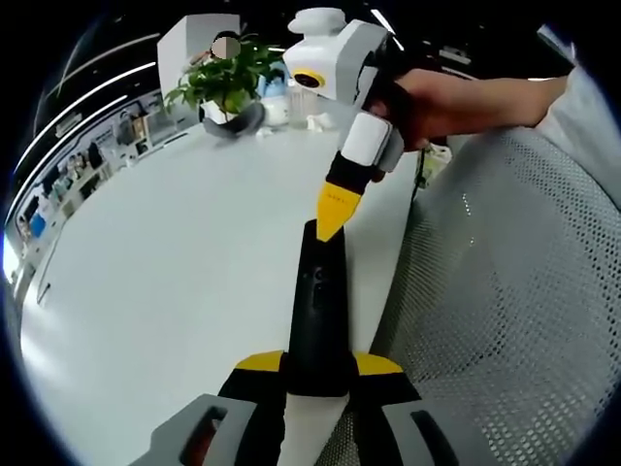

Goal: Press the specified remote control buttons in sequence, fully releasing each button before pressing the next.

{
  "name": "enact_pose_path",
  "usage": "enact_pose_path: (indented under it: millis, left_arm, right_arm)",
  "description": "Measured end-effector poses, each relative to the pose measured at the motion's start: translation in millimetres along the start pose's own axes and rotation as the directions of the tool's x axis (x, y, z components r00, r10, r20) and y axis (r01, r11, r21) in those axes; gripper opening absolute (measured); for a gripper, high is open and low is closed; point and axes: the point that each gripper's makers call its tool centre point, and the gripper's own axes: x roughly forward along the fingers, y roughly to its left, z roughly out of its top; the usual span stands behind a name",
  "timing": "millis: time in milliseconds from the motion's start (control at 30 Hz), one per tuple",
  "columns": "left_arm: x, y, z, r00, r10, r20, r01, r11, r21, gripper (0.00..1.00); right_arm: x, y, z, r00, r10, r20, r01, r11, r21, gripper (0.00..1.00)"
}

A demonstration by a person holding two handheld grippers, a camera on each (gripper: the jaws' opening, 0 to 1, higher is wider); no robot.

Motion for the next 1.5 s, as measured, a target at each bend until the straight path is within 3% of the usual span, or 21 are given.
enact_pose_path:
  millis: [200,433,633,967,1267,1500]
  left_arm:
    - [-0.2,-0.1,-0.2,1.000,-0.001,0.002,0.001,1.000,0.001,0.24]
    - [-0.4,-0.6,-0.3,1.000,-0.003,0.004,0.003,1.000,0.006,0.24]
    - [-0.9,-1.2,-0.2,1.000,-0.006,0.007,0.006,1.000,0.013,0.24]
    - [-1.1,-0.8,-0.3,1.000,-0.002,0.008,0.002,1.000,0.005,0.24]
    - [-0.9,-0.6,-0.4,1.000,-0.003,0.009,0.003,1.000,0.007,0.24]
    - [-0.8,-0.6,-0.1,1.000,-0.004,0.011,0.004,1.000,0.007,0.24]
  right_arm:
    - [0.1,0.1,-0.3,1.000,-0.010,-0.001,0.010,1.000,-0.024,0.00]
    - [0.2,-0.2,-0.7,1.000,0.007,-0.001,-0.007,1.000,0.012,0.00]
    - [1.1,2.6,-1.9,0.999,-0.044,0.000,0.044,0.994,-0.099,0.00]
    - [0.0,-0.6,-0.8,1.000,-0.010,0.001,0.010,1.000,-0.020,0.00]
    - [0.3,1.0,-1.2,1.000,-0.025,-0.002,0.025,0.998,-0.058,0.00]
    - [0.9,-0.2,-0.5,1.000,-0.013,-0.005,0.013,0.999,-0.038,0.00]
